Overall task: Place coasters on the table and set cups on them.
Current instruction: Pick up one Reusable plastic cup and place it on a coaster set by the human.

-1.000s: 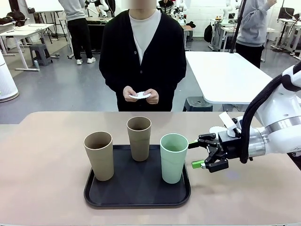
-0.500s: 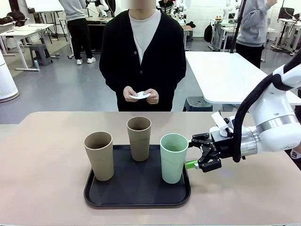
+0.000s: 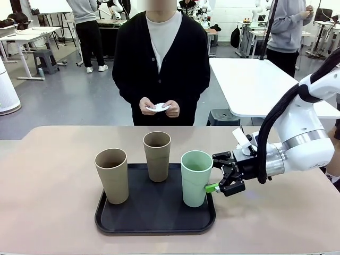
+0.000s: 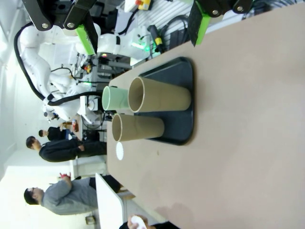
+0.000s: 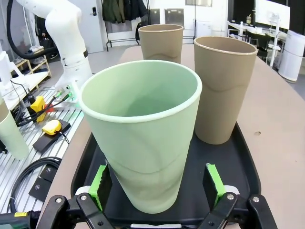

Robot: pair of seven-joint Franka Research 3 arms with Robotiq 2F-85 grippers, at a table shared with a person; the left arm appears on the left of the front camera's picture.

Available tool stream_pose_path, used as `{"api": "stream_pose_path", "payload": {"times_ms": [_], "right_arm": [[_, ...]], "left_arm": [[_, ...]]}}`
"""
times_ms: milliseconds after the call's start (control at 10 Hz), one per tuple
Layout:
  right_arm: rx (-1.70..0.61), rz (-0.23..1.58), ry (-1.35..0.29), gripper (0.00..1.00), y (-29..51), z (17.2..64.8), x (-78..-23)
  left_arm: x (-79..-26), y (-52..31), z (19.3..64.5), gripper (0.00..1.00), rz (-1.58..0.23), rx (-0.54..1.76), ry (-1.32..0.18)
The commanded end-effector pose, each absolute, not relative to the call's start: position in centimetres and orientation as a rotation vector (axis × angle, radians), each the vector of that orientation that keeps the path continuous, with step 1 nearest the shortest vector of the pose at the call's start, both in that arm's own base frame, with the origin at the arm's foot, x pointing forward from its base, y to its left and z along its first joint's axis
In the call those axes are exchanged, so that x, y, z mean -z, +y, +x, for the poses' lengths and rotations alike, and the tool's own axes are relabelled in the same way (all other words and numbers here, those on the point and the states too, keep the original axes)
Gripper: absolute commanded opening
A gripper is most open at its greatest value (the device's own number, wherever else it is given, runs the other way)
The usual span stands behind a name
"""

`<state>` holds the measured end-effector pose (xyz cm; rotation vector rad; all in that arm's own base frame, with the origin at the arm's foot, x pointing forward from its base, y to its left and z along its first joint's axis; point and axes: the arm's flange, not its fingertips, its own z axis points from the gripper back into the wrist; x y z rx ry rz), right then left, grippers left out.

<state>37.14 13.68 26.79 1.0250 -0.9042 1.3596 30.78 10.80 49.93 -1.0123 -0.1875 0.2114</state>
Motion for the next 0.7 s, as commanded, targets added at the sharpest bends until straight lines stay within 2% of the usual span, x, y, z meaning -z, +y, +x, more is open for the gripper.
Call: {"api": "stream_pose_path", "payload": {"times_ms": [0,600], "right_arm": [[-1.327,1.000,-0.902,1.00,15.0,37.5,-26.5],[-1.353,1.012,-0.870,1.00,16.6,37.4,-26.4]], "left_arm": [[-50.0,10.9,30.8,1.00,-1.024,-0.208,-0.195],[-50.0,10.9,30.8,1.00,-1.024,-0.208,-0.195]]}}
